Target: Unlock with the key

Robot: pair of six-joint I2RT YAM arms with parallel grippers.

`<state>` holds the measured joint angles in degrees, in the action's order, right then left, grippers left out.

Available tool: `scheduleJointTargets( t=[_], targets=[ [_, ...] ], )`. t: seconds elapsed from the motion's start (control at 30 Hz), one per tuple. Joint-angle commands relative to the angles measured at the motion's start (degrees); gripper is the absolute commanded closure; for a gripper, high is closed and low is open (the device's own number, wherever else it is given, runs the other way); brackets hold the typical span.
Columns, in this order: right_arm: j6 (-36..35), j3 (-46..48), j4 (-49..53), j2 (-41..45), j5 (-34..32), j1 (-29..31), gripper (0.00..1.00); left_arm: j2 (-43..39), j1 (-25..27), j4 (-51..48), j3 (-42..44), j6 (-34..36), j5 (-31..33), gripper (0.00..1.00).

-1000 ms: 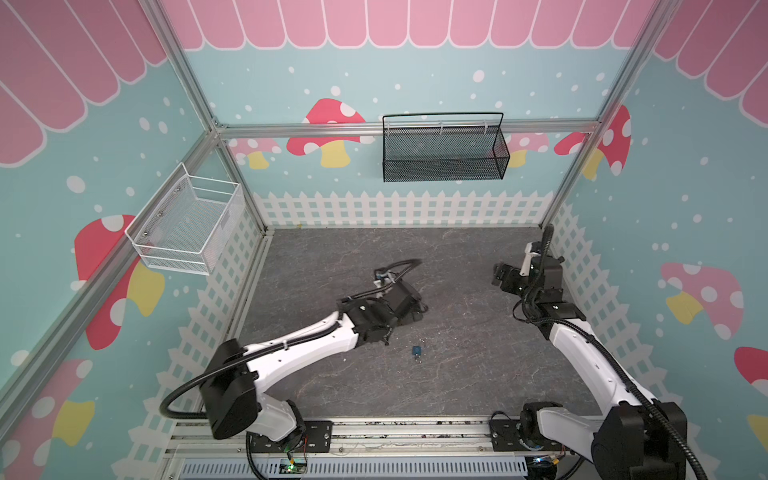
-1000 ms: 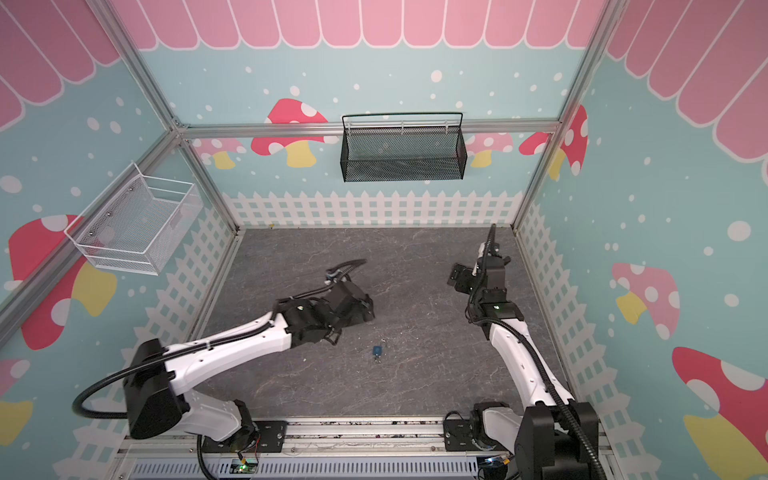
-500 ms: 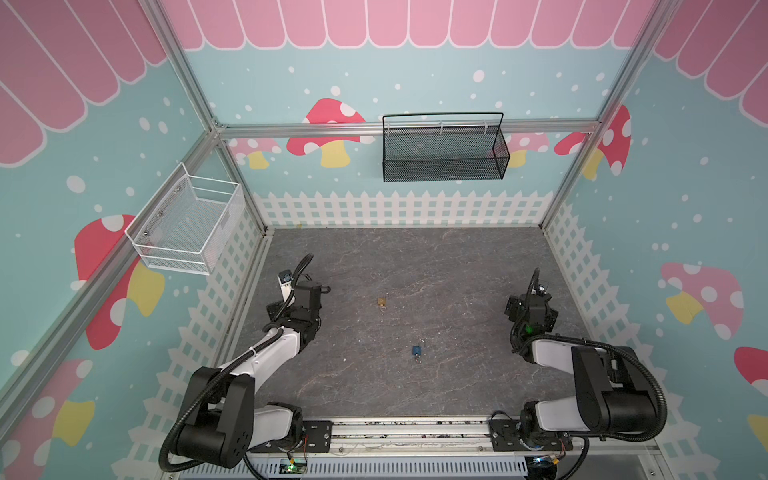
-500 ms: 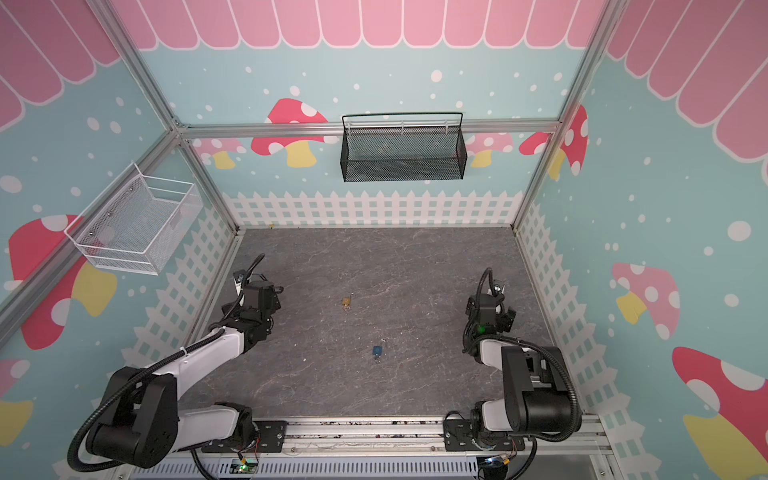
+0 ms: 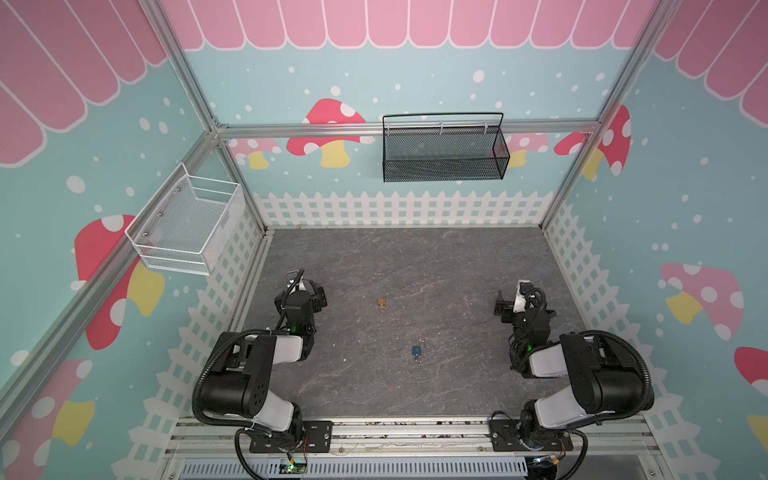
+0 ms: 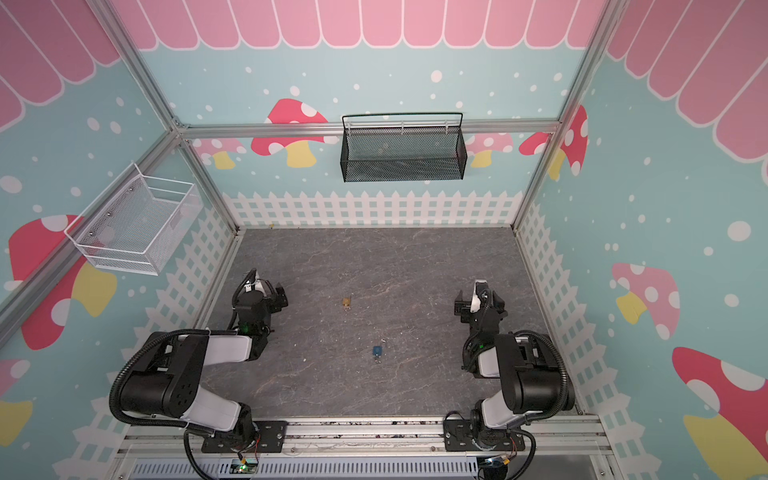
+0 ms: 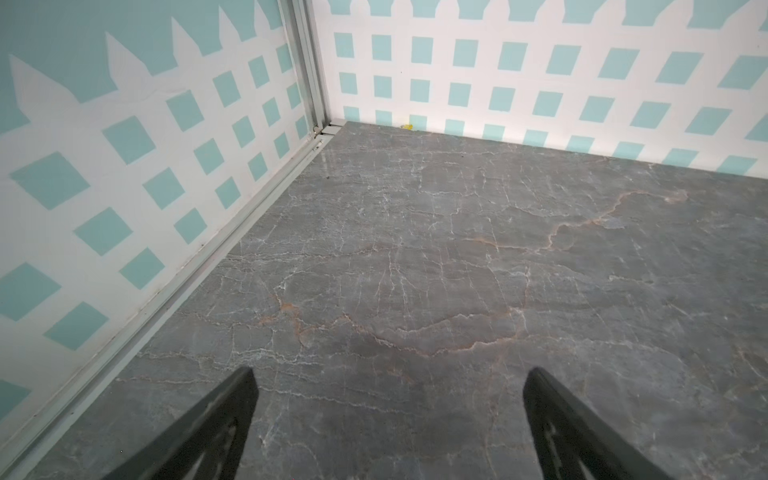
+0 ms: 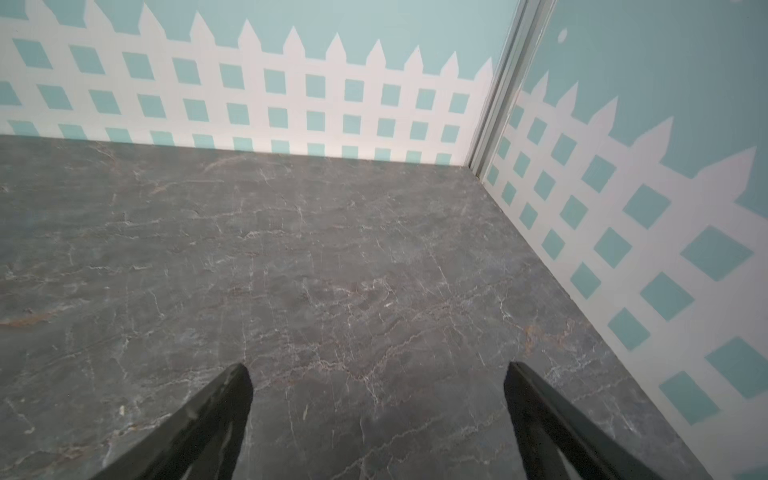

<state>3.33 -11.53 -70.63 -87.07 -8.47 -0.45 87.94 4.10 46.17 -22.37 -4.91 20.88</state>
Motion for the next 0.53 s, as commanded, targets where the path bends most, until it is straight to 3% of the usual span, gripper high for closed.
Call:
scheduleJointTargets(
  t=[0.0, 0.5],
  targets=[
    [-2.17, 0.37, -5.94, -0.41, 1.56, -0.02, 0.02, -0.05, -0.32, 4.99, 0.18, 0.81, -1.19, 0.00],
    [-1.96, 0.02, -3.99, 0.15, 1.54, -0.07, 0.02, 0.36, -0.06, 6.04, 0.52, 1.17, -0.40, 0.00]
  ],
)
